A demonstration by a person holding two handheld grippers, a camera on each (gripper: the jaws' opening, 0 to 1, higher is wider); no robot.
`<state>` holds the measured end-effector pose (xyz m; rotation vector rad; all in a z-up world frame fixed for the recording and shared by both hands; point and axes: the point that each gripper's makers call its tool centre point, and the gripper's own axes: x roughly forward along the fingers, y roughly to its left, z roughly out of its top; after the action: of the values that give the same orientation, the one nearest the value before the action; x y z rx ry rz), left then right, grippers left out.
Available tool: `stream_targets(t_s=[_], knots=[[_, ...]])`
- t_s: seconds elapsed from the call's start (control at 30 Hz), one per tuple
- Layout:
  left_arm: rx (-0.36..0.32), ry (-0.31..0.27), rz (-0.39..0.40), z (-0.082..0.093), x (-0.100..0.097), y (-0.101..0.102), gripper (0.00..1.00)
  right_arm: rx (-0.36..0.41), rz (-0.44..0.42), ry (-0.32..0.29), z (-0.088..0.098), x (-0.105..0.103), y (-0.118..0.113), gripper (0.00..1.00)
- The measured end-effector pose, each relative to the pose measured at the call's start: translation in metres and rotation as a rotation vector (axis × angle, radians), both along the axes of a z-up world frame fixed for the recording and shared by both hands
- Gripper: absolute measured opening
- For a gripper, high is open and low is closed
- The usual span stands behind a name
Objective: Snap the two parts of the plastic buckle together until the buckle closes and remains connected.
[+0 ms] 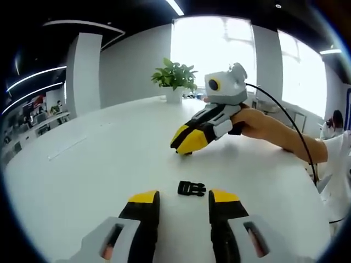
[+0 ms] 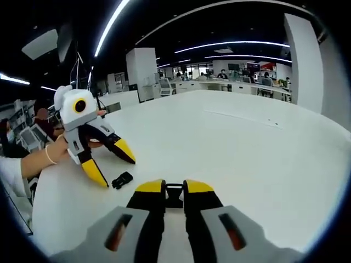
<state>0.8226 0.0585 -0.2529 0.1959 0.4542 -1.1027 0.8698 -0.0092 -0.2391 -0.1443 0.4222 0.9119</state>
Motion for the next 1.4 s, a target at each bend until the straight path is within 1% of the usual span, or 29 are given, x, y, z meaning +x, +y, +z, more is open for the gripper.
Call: stream_targets(t_s=[0.13,0.3,0.47,0.6,0.87,1.2,1.4], knots=[[0.008,-0.005,-0.004,-0.001,-0.003,-0.003,0.38,-0.007,0.006,0.001,-0.001,0.000,0.001,0.12],[0.013,-0.009,-0.008,-0.001,0.000,-0.004,0.37,-0.014,0.013,0.005,-0.002,-0.002,0.001,0.12],[0.008,-0.007,-0.031,-0.001,-0.003,-0.008,0.29,-0.028,0.021,0.008,-0.004,-0.002,0.002,0.12],[0.009,-0.006,-0.036,-0.001,-0.005,-0.010,0.28,-0.033,0.024,0.007,-0.004,-0.002,0.002,0.12],[0.005,-0.001,-0.034,-0.001,-0.004,-0.010,0.21,-0.044,0.027,0.007,-0.006,-0.004,0.002,0.12],[0.017,-0.005,-0.033,-0.002,-0.009,-0.010,0.20,-0.044,0.028,0.006,-0.007,-0.007,0.002,0.13],[0.024,-0.006,-0.030,0.001,-0.010,-0.011,0.20,-0.059,0.006,0.005,-0.007,0.001,-0.002,0.19]])
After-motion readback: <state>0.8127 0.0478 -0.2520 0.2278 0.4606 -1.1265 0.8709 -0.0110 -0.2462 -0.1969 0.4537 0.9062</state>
